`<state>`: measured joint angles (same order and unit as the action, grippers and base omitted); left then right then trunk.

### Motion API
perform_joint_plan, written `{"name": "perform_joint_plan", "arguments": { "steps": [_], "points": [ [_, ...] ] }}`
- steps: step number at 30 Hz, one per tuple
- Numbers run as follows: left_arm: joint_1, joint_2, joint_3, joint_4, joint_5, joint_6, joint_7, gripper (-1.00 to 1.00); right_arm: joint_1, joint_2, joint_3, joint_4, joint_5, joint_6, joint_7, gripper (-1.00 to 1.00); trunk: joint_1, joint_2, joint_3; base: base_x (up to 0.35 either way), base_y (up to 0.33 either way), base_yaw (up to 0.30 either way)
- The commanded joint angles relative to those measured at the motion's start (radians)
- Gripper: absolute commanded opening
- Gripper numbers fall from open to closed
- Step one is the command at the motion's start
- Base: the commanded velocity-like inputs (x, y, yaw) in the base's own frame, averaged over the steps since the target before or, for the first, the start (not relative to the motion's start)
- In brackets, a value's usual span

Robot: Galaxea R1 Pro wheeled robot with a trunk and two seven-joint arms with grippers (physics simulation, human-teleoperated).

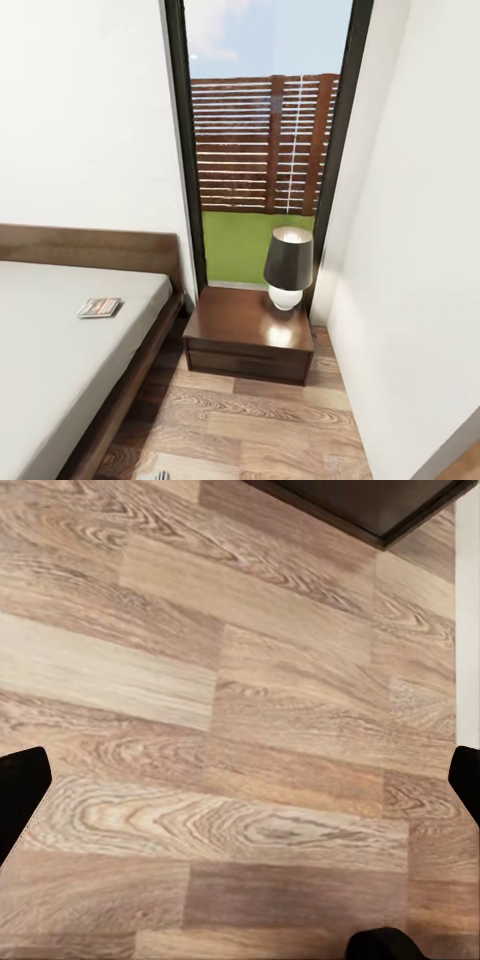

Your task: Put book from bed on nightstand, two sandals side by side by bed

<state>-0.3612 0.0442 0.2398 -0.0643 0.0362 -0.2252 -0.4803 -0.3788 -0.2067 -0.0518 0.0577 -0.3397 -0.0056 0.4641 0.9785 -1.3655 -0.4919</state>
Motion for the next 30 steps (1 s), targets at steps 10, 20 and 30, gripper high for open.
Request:
{"name": "perform_joint_plan", "arguments": {
  "steps": [10, 20, 30],
  "points": [
    [-0.001, 0.0, 0.001, 0.001, 0.004, -0.002, -0.004, 1.0, -0.002, 0.0, -0.005, 0.004, -0.004, -0.001, 0.005, 1.0, 0.001, -0.001, -0.001, 0.282, 0.0, 0.0],
    [-0.001, 0.0, 0.001, 0.001, 0.005, -0.002, -0.004, 1.0, -0.002, 0.0, -0.005, 0.004, -0.004, -0.001, 0.005, 1.0, 0.001, -0.001, -0.001, 0.272, 0.115, 0.0],
    [-0.001, 0.0, 0.001, 0.001, 0.004, -0.002, -0.004, 1.0, -0.002, 0.0, -0.005, 0.004, -0.004, -0.001, 0.005, 1.0, 0.001, -0.001, -0.001, 0.251, 0.074, 0.0]
  ]
}}
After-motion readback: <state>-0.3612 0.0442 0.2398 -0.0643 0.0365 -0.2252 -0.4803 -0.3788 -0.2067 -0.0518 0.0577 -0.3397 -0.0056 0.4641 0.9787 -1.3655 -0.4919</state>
